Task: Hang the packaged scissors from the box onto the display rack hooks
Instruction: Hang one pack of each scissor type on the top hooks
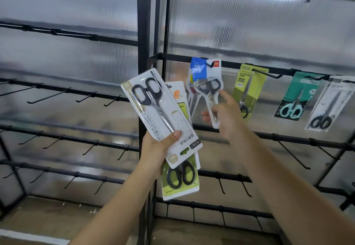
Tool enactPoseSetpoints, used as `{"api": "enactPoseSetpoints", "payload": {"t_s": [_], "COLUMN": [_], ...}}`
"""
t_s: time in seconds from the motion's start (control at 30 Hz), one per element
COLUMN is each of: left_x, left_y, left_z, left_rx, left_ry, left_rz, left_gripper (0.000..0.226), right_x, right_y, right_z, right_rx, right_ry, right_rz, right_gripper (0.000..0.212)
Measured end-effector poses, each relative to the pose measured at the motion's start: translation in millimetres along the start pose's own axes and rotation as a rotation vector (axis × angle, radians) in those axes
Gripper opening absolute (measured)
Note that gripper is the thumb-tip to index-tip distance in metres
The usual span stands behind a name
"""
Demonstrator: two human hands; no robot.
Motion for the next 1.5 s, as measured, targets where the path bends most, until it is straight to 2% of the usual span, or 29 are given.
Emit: {"api": "enactPoseSetpoints", "payload": {"t_s": [0.07,0.17,0.23,0.3,0.37,0.47,0.53,0.6,0.77,0.9,1.0,1.1,1.23,1.4,1.5], "left_x": [-1,2,4,6,6,7,9,9,-5,-7,-5,-6,-5,-7,-15], "left_y": [0,-1,-2,-2,-1,-2,-6,-12,-32,-40,-35,-19,4,15,13], "left_z": [-2,-3,-3,-2,-1,0,2,5,18,25,26,25,21,23,27], "left_rx": [0.002,0.009,0.016,0.032,0.049,0.066,0.068,0.063,-0.029,-0.118,-0.052,0.066,0.14,0.168,0.178], "left_ry": [-0.003,-0.01,-0.017,-0.018,-0.015,-0.019,-0.035,-0.035,0.04,0.052,0.034,0.059,0.062,0.076,0.091], "left_rz": [-0.007,-0.021,-0.015,0.004,0.026,0.049,0.068,0.088,0.168,0.147,0.145,0.18,0.188,0.146,0.109], "left_gripper": [0.038,0.038,0.037,0.037,0.036,0.036,0.037,0.038,0.045,0.039,0.044,0.045,0.025,0.025,0.025], "right_x": [-7,-2,14,27,37,48,54,57,53,59,62,60,55,48,46], "right_y": [-8,-18,-20,-16,-10,-11,-10,-4,19,25,32,50,79,104,109], "right_z": [-21,-41,-41,-29,-10,32,51,58,65,68,71,69,62,51,48], "right_rx": [-0.046,-0.233,-0.311,-0.283,-0.225,-0.315,-0.361,-0.283,0.087,0.199,0.289,0.391,0.464,0.485,0.482], "right_ry": [-0.009,-0.054,-0.105,-0.079,-0.002,0.048,0.06,0.09,0.185,0.175,0.162,0.184,0.21,0.221,0.241], "right_rz": [0.056,0.115,0.222,0.335,0.345,0.29,0.29,0.231,-0.04,-0.2,-0.268,-0.233,-0.066,0.12,0.131], "right_gripper": [0.05,0.039,0.038,0.038,0.025,0.03,0.024,0.015,0.016,0.018,0.02,0.024,0.026,0.016,0.011]}}
Point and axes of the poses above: each hand's wrist, its own z-axis away from the middle knuckle, its own y-axis out of the back of the hand, x = y × z, the point moved 7 cm from there along -z, towards the middle knuckle, and after that the axes turned 2 degrees about x, right-handed, at the moved point
